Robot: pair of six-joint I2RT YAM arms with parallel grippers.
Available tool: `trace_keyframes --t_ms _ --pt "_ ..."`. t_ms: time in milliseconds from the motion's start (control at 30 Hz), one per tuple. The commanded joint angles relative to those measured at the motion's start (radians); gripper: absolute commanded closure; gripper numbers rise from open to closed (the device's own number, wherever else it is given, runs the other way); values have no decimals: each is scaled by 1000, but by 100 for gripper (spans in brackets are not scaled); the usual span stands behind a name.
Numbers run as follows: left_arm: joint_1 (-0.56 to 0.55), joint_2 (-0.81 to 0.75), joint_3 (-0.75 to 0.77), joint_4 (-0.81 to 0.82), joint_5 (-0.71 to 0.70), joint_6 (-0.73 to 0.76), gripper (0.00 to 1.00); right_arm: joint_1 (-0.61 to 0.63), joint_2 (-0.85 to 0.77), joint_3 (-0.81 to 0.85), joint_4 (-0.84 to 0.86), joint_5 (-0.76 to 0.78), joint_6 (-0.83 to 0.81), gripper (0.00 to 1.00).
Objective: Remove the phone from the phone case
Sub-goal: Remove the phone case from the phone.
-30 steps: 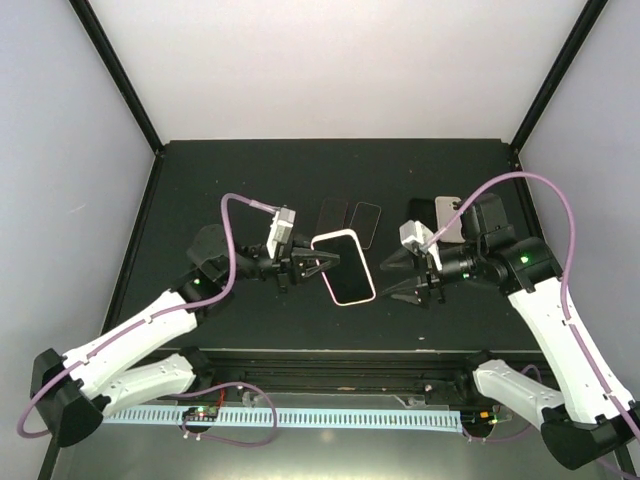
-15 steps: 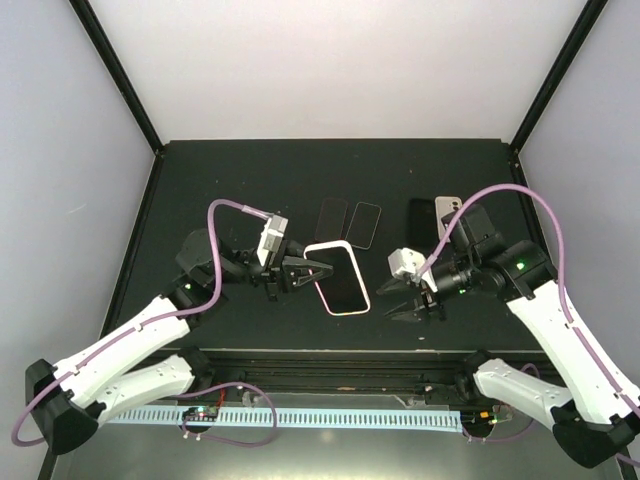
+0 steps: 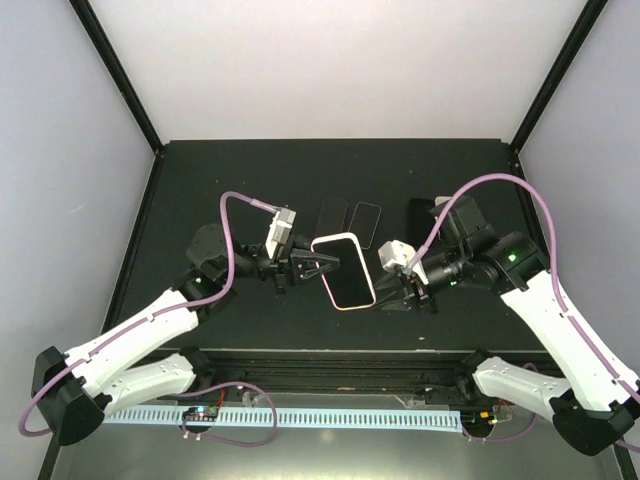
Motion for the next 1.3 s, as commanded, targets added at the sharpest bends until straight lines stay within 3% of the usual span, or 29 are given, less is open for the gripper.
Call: trace_keyframes --t_ms 0,400,867,1267 --pt "17 6 77 86 27 -16 98 10 0 28 -38 -18 -60 66" --pt "22 66 128 127 163 -80 98 11 -25 3 -41 17 -140 85" --pt "20 110 182 208 349 -217 98 11 14 -16 -69 45 -208 87" --pt "15 74 189 179 388 -240 98 11 2 -66 32 147 -215 87"
